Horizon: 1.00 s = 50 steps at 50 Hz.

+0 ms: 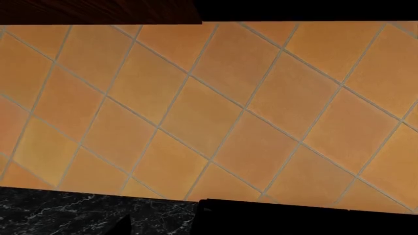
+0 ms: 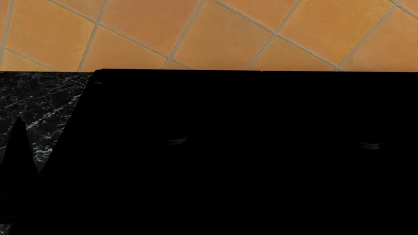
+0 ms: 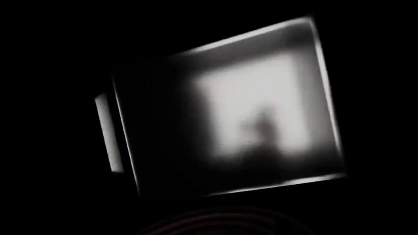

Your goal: Pick the steak from the counter and place it in the microwave.

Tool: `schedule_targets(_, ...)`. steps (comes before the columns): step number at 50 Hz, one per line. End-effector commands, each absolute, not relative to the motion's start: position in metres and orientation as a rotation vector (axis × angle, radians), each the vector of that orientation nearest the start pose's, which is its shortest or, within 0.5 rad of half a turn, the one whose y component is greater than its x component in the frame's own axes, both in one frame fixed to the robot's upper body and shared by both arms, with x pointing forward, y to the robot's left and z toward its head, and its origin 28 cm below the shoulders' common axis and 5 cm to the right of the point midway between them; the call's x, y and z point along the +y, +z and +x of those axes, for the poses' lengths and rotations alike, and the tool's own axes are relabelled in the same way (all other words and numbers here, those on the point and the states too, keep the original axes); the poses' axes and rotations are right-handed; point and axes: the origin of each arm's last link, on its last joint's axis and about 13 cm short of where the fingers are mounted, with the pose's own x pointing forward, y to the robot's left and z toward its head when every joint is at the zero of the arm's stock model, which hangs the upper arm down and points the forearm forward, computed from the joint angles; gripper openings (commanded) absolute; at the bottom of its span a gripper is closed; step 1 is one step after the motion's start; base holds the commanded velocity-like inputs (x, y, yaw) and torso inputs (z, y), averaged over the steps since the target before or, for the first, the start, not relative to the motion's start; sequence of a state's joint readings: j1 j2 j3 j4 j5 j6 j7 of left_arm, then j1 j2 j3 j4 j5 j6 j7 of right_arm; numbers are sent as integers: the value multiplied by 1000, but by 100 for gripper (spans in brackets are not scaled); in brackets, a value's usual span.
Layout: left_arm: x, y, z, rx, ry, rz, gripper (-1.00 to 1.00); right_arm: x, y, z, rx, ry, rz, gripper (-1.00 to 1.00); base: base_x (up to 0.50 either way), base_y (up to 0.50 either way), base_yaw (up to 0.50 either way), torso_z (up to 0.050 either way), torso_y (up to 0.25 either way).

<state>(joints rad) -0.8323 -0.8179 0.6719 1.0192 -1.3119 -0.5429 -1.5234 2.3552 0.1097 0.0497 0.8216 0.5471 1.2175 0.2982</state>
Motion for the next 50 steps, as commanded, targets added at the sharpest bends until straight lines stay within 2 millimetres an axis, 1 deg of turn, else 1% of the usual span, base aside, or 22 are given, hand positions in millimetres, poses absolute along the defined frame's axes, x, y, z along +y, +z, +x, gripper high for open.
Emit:
schedule_targets(1, 187, 231, 151, -213, 110, -12, 100, -103, 594, 231, -376, 212, 226, 100, 0, 0, 0, 0, 0)
schedule_targets(9, 187, 230, 152, -212, 112, -14, 100, -100, 596, 225, -411, 235, 198, 100, 0, 0, 0, 0, 0)
schedule_targets(16, 186, 230, 150, -214, 112, -13, 100, -97, 598, 214, -456, 256, 160, 100, 0, 0, 0, 0, 0)
schedule_targets(19, 186, 231, 150, -216, 113, -13, 100, -99, 598, 212, -480, 222, 118, 100, 0, 0, 0, 0, 0)
schedule_targets(26, 185, 232, 150, -218, 114, -12, 100, -103, 598, 208, -486, 219, 95, 100, 0, 0, 0, 0, 0)
schedule_targets(36, 185, 234, 151, -223, 112, -9, 100, -112, 596, 195, -509, 224, 45, 100, 0, 0, 0, 0, 0)
schedule_targets(50, 185, 234, 153, -225, 114, -8, 100, -115, 591, 175, -535, 255, -5, 100, 0, 0, 0, 0, 0)
